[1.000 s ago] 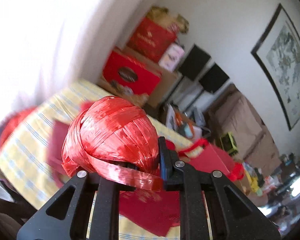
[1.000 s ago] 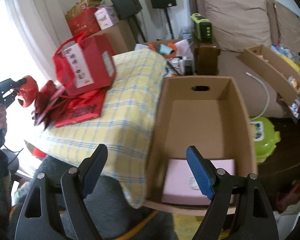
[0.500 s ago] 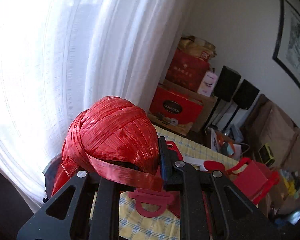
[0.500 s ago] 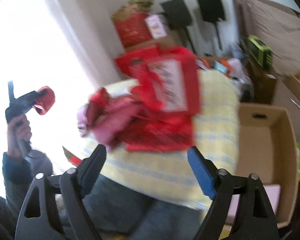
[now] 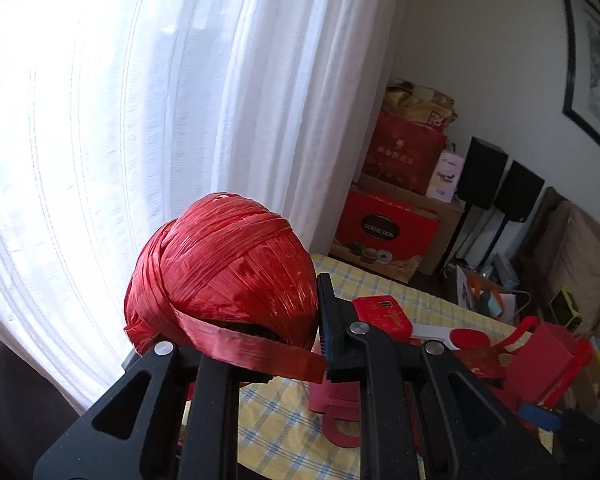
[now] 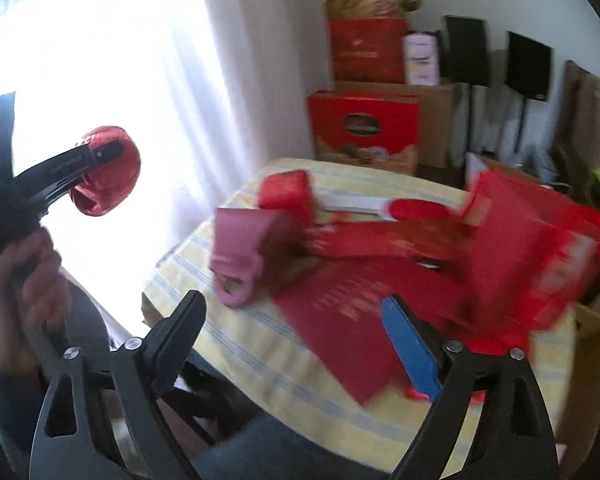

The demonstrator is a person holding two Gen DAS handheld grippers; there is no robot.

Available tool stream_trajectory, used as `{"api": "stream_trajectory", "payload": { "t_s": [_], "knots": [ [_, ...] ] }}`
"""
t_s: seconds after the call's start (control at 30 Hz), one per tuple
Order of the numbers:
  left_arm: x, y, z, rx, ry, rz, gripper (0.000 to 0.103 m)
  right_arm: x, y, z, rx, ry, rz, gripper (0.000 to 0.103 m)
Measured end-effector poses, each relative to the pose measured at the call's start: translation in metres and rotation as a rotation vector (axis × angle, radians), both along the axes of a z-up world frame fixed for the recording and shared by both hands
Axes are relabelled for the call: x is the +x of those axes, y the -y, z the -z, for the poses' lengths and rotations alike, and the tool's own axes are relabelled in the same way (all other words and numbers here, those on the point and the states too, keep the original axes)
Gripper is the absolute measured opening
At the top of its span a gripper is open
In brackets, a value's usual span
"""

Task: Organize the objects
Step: 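Grasp the dark red leather bag with the right gripper while the left gripper holds the red ball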

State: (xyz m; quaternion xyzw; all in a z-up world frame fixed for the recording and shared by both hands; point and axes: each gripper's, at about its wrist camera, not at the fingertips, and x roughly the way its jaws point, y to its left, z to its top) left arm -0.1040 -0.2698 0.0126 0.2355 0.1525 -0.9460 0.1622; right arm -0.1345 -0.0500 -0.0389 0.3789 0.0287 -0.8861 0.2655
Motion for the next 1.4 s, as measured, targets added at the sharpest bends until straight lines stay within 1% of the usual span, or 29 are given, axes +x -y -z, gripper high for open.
{"api": "stream_trajectory", "payload": {
  "t_s": [0.03,0.13,0.27,0.33,0.43,0.53,0.63,0.73,0.77,0.83,0.87,0.97,1.07,1.1,1.13,1.17,1.2,1.23,1.27,1.37,1.4],
  "knots": [
    [0.000,0.002,0.001,0.001,0.001,-0.002,0.015,-0.008,0.018,0.005,0.029,-0.013,0.029,0.100],
    [0.001,0.011,0.004,-0.012,0.010,-0.027,0.015,-0.025,0.053,0.022,0.082,-0.059,0.090,0.102],
    [0.007,0.028,0.008,0.006,0.007,-0.054,0.015,-0.048,0.088,0.048,0.151,-0.048,0.137,0.102],
    [0.010,0.034,0.008,-0.005,0.018,-0.084,0.015,-0.058,0.104,0.059,0.201,-0.044,0.174,0.102],
    [0.014,0.040,0.005,-0.022,0.017,-0.124,0.015,-0.065,0.122,0.070,0.215,-0.036,0.178,0.102],
    [0.019,0.050,0.005,0.009,0.001,-0.120,0.015,-0.066,0.138,0.081,0.256,-0.034,0.159,0.102],
    [0.020,0.058,0.007,0.029,-0.005,-0.133,0.015,-0.061,0.131,0.091,0.261,-0.035,0.179,0.102],
    [0.019,0.063,0.012,0.037,0.000,-0.141,0.015,-0.056,0.113,0.104,0.254,0.026,0.199,0.102],
    [0.020,0.063,0.012,0.040,-0.001,-0.143,0.015,-0.054,0.106,0.110,0.256,0.052,0.195,0.102],
    [0.018,0.064,0.015,0.048,0.001,-0.141,0.015,-0.051,0.099,0.117,0.257,0.075,0.167,0.102],
    [0.017,0.063,0.015,0.051,0.002,-0.134,0.015,-0.050,0.098,0.119,0.263,0.067,0.149,0.102],
    [0.014,0.061,0.013,0.056,-0.001,-0.116,0.016,-0.051,0.105,0.121,0.322,0.012,0.096,0.101],
    [0.018,0.060,0.008,0.067,-0.025,-0.115,0.016,-0.057,0.110,0.119,0.309,-0.005,0.064,0.100],
    [0.019,0.060,0.007,0.066,-0.028,-0.115,0.016,-0.058,0.110,0.121,0.304,-0.002,0.051,0.097],
    [0.020,0.060,0.006,0.064,-0.030,-0.115,0.015,-0.059,0.111,0.123,0.295,0.003,0.036,0.091],
    [0.021,0.059,0.005,0.063,-0.034,-0.114,0.016,-0.059,0.110,0.123,0.256,0.015,0.010,0.084],
    [0.021,0.059,0.004,0.064,-0.035,-0.111,0.016,-0.059,0.108,0.123,0.238,0.030,0.009,0.076],
    [0.020,0.059,0.004,0.066,-0.037,-0.106,0.016,-0.059,0.105,0.121,0.227,0.035,0.017,0.060],
    [0.020,0.058,0.004,0.070,-0.039,-0.100,0.016,-0.058,0.102,0.120,0.233,0.029,0.029,0.041],
    [0.019,0.055,0.003,0.069,-0.035,-0.095,0.016,-0.052,0.095,0.115,0.193,0.034,-0.004,0.037],
    [0.018,0.054,0.003,0.069,-0.035,-0.093,0.016,-0.050,0.094,0.113,0.182,0.036,-0.006,0.033]
  ]
}}
